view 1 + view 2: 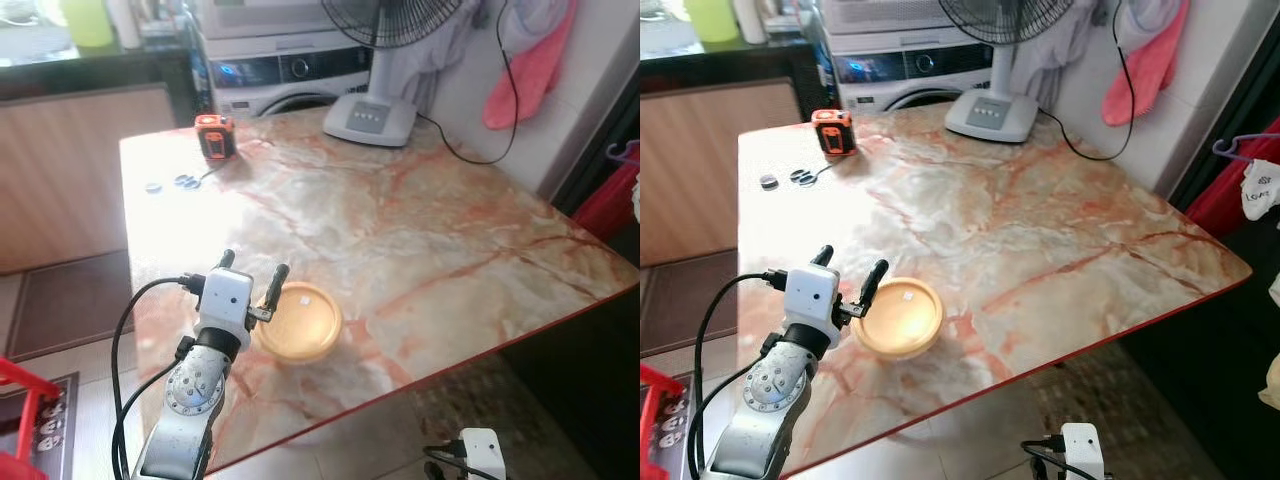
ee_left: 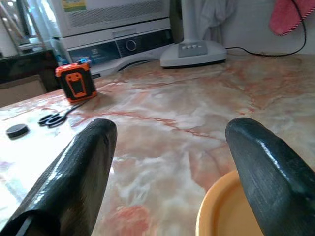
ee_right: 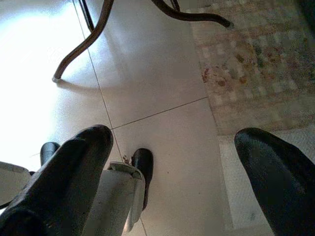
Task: Restocking fridge
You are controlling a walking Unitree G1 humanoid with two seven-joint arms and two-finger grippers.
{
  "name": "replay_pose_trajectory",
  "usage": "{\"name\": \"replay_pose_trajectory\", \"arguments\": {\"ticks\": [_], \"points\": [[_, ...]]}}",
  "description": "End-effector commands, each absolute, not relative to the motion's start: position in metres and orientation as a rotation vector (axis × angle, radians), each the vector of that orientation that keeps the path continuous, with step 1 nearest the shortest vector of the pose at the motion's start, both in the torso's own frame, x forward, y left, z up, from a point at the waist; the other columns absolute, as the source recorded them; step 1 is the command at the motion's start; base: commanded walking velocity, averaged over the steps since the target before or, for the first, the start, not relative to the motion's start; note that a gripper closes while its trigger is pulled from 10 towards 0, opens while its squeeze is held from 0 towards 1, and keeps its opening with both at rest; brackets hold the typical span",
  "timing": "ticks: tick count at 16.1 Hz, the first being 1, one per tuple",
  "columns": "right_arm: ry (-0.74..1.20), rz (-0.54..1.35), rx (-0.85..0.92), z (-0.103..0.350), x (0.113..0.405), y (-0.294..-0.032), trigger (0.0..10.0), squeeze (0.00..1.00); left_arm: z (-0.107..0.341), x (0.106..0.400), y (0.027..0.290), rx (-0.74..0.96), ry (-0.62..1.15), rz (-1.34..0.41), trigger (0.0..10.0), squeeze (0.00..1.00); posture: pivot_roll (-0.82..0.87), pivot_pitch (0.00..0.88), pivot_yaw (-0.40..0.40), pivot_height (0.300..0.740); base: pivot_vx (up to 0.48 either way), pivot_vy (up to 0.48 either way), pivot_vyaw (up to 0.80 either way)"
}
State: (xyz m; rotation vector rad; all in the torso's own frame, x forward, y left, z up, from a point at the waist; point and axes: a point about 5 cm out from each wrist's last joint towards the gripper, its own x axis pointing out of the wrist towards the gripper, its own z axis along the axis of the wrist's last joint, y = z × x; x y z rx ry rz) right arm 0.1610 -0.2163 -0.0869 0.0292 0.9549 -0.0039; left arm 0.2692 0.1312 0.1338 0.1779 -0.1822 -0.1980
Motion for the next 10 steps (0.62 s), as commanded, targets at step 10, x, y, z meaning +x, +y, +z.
{"name": "replay_pose_trajectory", "arguments": {"ticks": [10], "points": [[0.968, -0.001, 0.025, -0.0879, 0.1588, -0.2172, 10.0, 0.00, 0.1338, 0.2693, 0.1337, 0.162, -0.183, -0.171, 10.0, 0.00, -0.06, 0.033, -0.042, 0.740, -0.169, 0.000, 0.00]]}}
